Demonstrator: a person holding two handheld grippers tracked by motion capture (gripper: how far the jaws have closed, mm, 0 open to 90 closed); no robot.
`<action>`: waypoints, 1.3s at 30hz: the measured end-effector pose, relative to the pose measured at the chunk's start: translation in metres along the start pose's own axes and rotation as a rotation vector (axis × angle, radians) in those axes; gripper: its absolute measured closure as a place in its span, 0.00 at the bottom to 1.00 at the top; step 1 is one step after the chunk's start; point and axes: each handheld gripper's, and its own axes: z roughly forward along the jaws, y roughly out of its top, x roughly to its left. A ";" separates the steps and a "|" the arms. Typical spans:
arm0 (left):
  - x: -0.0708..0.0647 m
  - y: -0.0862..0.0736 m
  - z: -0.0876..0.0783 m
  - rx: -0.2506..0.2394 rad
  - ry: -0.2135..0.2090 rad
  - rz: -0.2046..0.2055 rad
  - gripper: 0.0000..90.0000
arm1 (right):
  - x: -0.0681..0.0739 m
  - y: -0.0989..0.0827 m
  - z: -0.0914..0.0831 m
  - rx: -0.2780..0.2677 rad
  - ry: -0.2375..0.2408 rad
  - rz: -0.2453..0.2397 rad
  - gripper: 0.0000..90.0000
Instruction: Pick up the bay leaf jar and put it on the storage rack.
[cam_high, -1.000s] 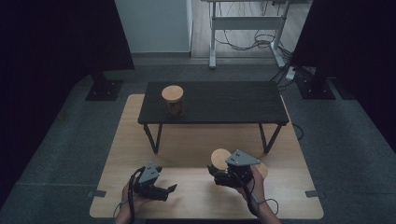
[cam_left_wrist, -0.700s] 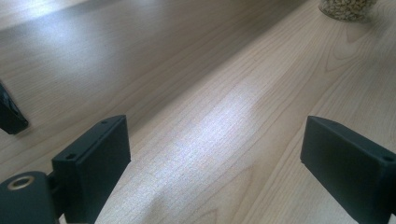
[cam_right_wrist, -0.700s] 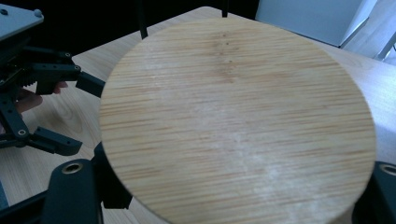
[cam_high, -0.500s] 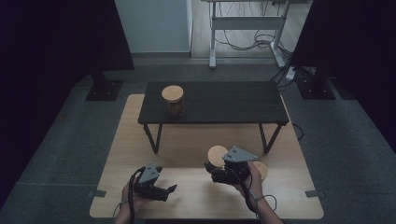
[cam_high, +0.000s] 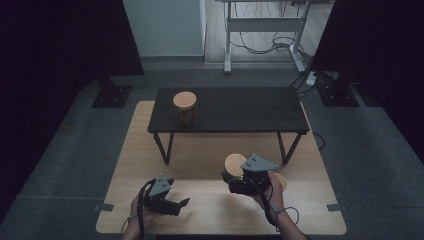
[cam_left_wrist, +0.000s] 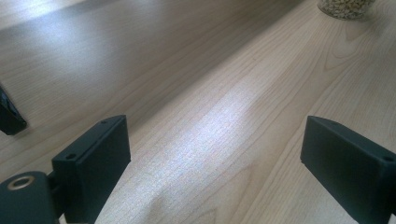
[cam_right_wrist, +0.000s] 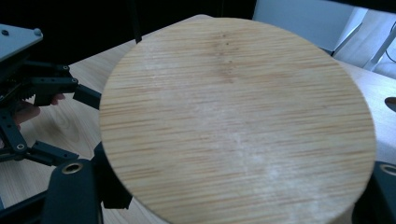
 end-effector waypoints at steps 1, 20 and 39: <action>0.000 0.000 0.000 0.000 0.000 0.000 0.09 | 0.000 0.001 0.000 -0.002 -0.001 0.000 0.28; 0.000 0.000 0.000 -0.001 0.000 0.003 0.09 | -0.003 0.014 -0.005 -0.017 -0.012 -0.015 0.28; 0.000 0.000 0.000 -0.003 -0.001 0.004 0.09 | -0.014 0.033 -0.010 -0.038 -0.018 -0.008 0.28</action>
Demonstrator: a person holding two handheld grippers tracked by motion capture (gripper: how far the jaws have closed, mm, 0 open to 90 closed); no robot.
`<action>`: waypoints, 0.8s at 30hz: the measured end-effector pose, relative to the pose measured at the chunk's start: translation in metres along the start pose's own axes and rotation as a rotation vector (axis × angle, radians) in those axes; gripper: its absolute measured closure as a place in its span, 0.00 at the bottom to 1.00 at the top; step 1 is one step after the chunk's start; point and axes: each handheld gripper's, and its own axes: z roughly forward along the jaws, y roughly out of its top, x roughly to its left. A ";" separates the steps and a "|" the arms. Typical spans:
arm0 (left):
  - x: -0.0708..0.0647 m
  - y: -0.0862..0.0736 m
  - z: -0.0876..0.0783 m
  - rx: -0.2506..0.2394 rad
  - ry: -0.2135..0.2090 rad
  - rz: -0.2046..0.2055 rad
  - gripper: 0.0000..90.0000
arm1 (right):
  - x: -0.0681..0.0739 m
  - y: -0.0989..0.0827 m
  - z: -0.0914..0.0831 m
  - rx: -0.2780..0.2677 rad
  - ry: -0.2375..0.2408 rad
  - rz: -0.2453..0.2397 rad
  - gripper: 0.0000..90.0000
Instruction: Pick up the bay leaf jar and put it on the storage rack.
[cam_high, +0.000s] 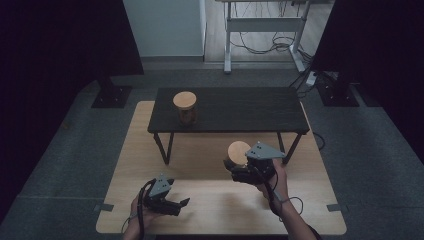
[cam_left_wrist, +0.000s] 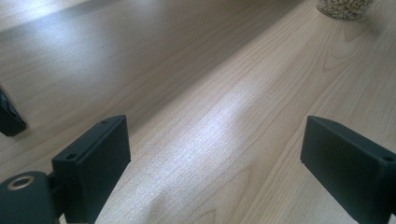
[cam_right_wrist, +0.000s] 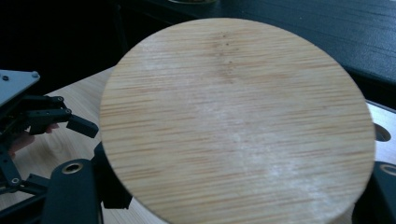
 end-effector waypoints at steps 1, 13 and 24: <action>0.000 0.000 0.000 0.001 0.000 0.000 0.09 | -0.001 0.000 0.001 0.003 0.001 0.001 0.28; 0.000 0.000 0.000 0.000 0.002 0.002 0.09 | -0.011 0.003 0.006 0.012 0.004 0.014 0.28; 0.001 -0.001 0.001 0.004 0.003 0.002 0.09 | -0.019 0.009 0.010 0.007 -0.003 0.007 0.28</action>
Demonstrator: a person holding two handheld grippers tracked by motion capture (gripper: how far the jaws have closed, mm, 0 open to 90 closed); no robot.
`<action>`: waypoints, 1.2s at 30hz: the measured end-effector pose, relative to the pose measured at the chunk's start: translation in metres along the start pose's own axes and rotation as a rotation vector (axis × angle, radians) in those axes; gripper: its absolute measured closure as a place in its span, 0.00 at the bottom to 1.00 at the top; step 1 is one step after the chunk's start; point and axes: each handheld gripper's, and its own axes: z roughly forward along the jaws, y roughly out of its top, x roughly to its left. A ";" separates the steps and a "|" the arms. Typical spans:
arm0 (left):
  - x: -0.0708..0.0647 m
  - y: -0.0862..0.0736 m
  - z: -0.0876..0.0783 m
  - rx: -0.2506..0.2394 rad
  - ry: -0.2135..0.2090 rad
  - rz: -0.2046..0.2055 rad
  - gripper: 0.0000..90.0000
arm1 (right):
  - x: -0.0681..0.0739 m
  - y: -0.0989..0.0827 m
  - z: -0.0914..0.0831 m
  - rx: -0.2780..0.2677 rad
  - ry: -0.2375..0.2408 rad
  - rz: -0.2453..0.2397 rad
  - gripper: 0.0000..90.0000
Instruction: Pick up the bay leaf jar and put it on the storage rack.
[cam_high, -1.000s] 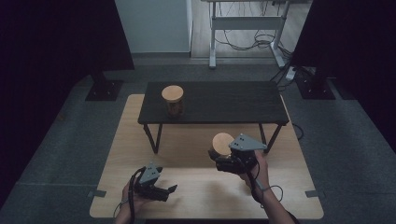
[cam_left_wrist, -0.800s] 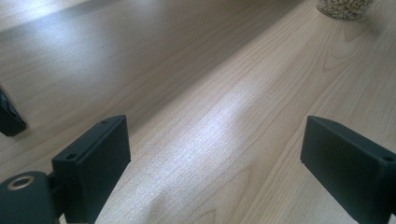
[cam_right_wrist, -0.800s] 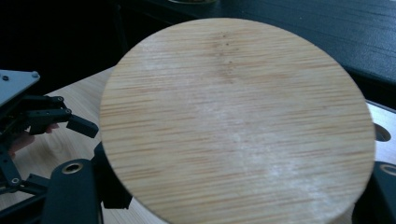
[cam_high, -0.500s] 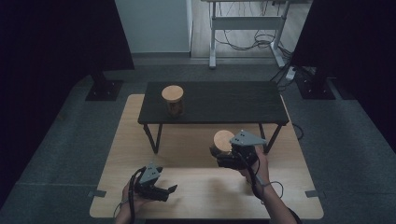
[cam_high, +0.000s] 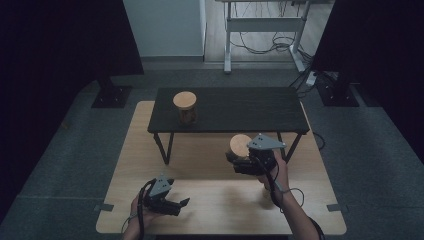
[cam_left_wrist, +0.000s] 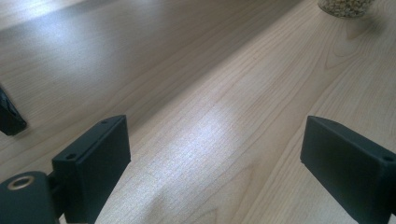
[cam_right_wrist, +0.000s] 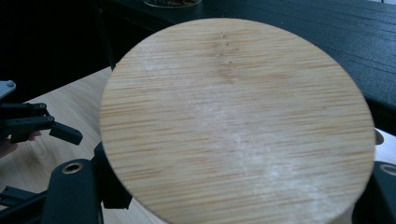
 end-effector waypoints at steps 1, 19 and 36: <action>0.000 0.000 0.000 0.000 0.000 0.000 0.09 | 0.000 0.000 0.000 0.000 -0.001 -0.001 0.28; -0.001 0.001 0.000 -0.004 -0.005 0.004 0.09 | -0.010 0.013 0.005 -0.022 0.001 -0.014 0.28; -0.003 0.002 0.000 -0.008 -0.011 0.007 0.09 | -0.014 0.027 0.008 -0.029 -0.011 -0.026 0.28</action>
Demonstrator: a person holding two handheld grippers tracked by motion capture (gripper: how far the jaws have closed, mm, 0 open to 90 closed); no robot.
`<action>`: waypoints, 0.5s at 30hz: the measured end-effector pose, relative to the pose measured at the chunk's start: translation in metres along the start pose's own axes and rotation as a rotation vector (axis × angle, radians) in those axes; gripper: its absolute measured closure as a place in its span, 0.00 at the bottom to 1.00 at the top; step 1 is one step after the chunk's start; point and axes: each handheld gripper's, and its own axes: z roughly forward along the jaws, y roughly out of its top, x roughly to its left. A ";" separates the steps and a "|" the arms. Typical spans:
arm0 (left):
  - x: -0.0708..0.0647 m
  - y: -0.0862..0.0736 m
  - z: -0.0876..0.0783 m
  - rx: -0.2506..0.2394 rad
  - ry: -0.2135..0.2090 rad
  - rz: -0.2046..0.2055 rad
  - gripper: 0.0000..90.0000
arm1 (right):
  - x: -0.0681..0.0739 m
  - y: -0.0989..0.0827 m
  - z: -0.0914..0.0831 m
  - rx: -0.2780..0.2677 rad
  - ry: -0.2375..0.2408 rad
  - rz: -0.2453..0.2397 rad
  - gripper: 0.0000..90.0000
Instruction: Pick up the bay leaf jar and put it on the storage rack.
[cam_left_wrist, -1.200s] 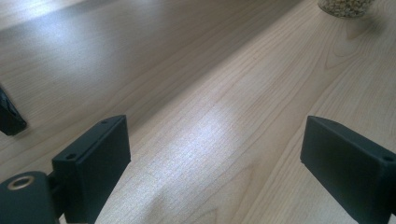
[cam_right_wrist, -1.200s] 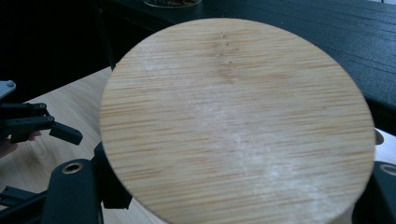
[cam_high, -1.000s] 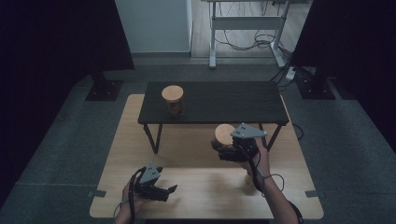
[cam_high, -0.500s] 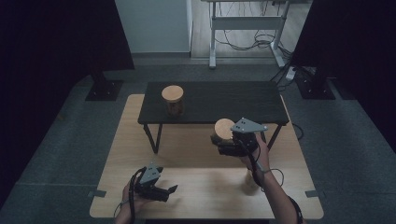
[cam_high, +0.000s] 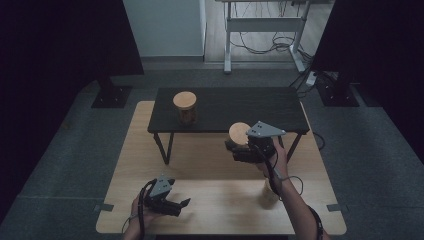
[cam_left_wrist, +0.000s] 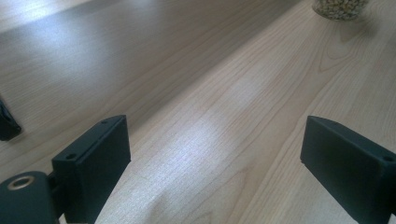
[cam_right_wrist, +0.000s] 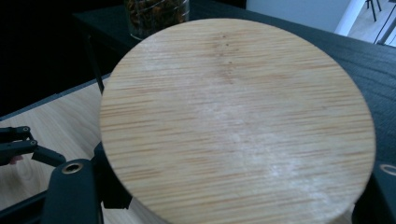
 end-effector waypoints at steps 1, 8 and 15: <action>0.000 0.000 0.001 0.003 0.000 0.000 0.09 | -0.001 0.001 0.000 0.000 0.000 -0.001 0.28; 0.000 -0.001 0.001 0.004 0.000 0.000 0.09 | -0.008 0.007 0.000 -0.007 0.015 0.031 0.28; 0.000 -0.001 0.002 0.007 0.000 0.001 0.09 | -0.009 0.009 0.000 -0.001 0.022 0.031 0.28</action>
